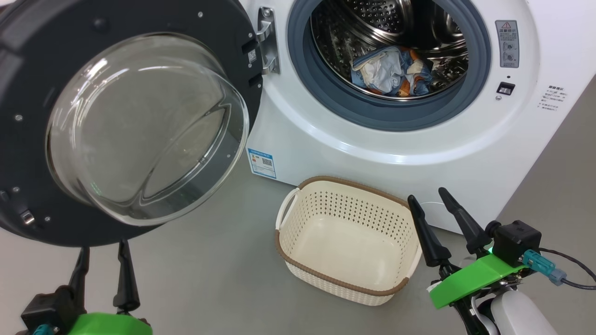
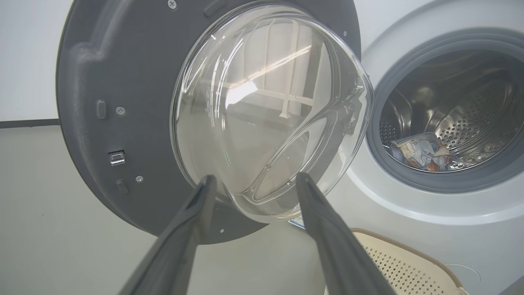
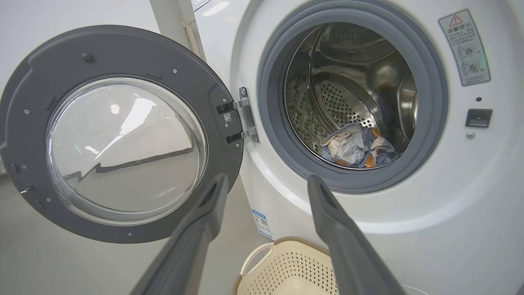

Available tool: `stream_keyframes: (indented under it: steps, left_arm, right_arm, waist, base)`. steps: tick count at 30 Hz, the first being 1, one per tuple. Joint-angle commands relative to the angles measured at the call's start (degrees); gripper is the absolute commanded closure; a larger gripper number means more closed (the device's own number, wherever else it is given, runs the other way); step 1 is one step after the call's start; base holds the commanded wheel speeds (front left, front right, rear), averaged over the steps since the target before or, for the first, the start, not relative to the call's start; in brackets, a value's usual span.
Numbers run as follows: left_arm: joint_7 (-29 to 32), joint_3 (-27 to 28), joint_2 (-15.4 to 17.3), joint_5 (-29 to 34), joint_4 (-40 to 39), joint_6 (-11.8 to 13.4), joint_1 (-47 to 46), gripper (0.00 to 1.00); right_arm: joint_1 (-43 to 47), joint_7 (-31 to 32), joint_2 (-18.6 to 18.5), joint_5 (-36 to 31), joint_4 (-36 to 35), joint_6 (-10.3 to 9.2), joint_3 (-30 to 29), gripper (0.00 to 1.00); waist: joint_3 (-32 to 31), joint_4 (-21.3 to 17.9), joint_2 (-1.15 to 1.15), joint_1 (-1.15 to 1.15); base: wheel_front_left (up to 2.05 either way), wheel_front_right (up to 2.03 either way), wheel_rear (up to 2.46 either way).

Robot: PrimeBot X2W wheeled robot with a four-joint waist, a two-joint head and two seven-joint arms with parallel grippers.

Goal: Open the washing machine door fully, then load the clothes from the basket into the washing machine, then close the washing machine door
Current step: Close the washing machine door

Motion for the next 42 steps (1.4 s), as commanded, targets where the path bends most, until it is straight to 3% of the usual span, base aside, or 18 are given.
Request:
stream_keyframes:
  steps: [1,3,4,6,8,9,18,30,36,42]
  left_arm:
    - [-0.36,2.31,0.95,0.50,-1.61,-0.04,-0.83,0.00]
    - [-0.36,2.43,1.06,0.43,-1.71,-0.04,-0.94,0.00]
    - [-0.36,2.49,1.12,0.38,-1.79,-0.05,-0.98,0.07]
    - [-0.36,2.57,1.19,0.30,-1.97,-0.07,-1.06,0.53]
    - [-0.36,2.60,1.24,0.26,-2.20,-0.10,-1.13,0.92]
    - [-0.36,2.60,1.27,0.24,-2.38,-0.13,-1.17,1.00]
    - [0.10,4.50,2.81,-2.54,-5.30,-1.40,-3.40,1.00]
    - [6.03,15.64,7.92,-20.96,-12.41,-4.31,-15.98,1.00]
    - [11.13,20.81,13.76,-29.52,-6.81,-4.92,-24.17,1.00]
    - [17.91,24.80,18.64,-37.00,2.98,-3.47,-31.49,1.00]
  right_arm:
    - [0.11,-0.27,-0.02,0.64,-1.20,0.09,1.42,0.00]
    - [0.11,-0.27,-0.03,0.62,-1.24,0.09,1.45,0.00]
    - [0.12,-0.27,-0.02,0.59,-1.26,0.09,1.44,0.00]
    - [0.12,-0.27,-0.05,0.58,-1.29,0.09,1.39,0.00]
    - [0.11,-0.27,-0.08,0.59,-1.28,0.09,1.34,0.00]
    - [0.11,-0.27,-0.09,0.60,-1.26,0.09,1.32,0.00]
    - [0.24,-0.27,-0.26,0.64,-1.29,0.09,1.18,0.00]
    - [0.10,-0.27,-0.78,0.52,-1.27,0.09,1.95,0.00]
    - [-0.33,-0.27,-1.30,0.55,-1.15,0.09,2.42,0.00]
    - [-0.81,-0.27,-1.64,0.28,-1.24,0.09,2.74,0.00]
  waist:
    - [0.05,-0.11,0.00,0.00]
    - [0.11,-0.24,0.00,0.00]
    - [0.14,-0.31,0.00,0.00]
    - [0.19,-0.44,0.00,0.00]
    - [0.23,-0.54,0.00,0.00]
    - [0.24,-0.59,0.00,0.00]
    - [0.31,-0.60,0.00,0.00]
    - [0.81,-1.47,0.00,0.00]
    - [1.41,-2.64,0.00,0.00]
    - [2.47,-3.97,0.00,0.00]
  base:
    - [0.00,0.00,0.00]
    - [0.00,0.00,0.00]
    - [0.00,0.00,0.00]
    - [0.00,0.00,0.00]
    - [0.00,0.00,0.00]
    - [0.00,0.00,0.00]
    - [0.00,0.00,0.00]
    - [0.00,0.00,0.00]
    - [0.00,0.00,0.00]
    - [0.00,0.00,0.00]
